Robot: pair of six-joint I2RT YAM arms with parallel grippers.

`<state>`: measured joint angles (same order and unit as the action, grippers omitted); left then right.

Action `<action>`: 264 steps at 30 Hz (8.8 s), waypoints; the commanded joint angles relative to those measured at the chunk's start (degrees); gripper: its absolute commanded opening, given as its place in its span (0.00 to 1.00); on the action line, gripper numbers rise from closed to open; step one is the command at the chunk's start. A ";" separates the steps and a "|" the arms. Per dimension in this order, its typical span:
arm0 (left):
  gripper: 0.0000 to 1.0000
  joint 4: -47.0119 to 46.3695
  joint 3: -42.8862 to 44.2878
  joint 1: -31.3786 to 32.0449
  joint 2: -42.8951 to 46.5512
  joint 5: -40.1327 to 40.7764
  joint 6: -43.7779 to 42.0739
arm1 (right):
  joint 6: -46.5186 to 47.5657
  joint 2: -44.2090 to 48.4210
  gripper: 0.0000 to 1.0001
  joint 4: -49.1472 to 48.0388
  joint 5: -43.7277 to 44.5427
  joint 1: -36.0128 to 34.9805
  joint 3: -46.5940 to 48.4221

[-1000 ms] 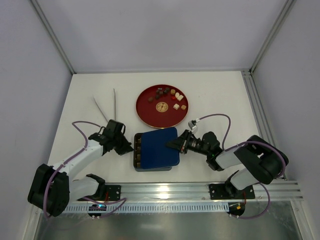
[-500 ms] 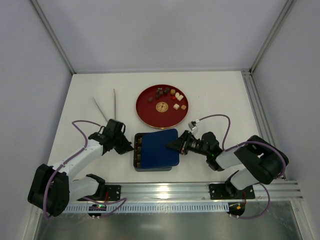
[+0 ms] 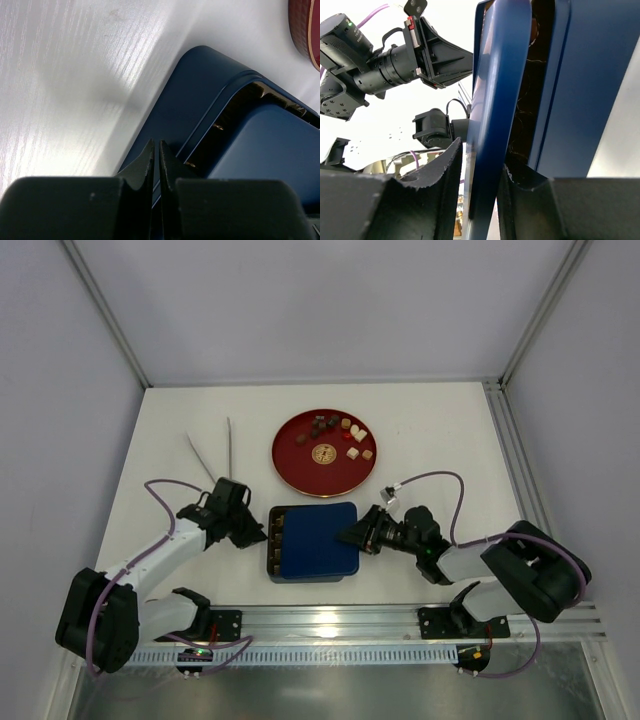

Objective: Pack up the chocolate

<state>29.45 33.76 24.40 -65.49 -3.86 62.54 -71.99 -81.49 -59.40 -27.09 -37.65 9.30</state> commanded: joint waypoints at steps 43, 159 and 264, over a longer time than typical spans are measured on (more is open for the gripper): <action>0.11 -0.54 3.51 0.21 -2.36 -1.06 -2.78 | 20.48 13.47 0.45 36.81 9.69 1.53 7.92; 0.11 -3.17 5.53 4.16 -6.58 -5.02 -2.60 | 26.90 3.10 0.67 59.04 32.19 -13.76 32.01; 0.14 -3.35 5.97 5.66 -8.60 -4.75 -2.78 | 31.03 -6.92 0.93 77.94 43.70 -21.24 45.81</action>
<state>29.95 37.78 29.34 -74.11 -5.76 59.48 -40.71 -86.54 21.34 18.04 -57.67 53.80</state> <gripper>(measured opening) 0.127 0.932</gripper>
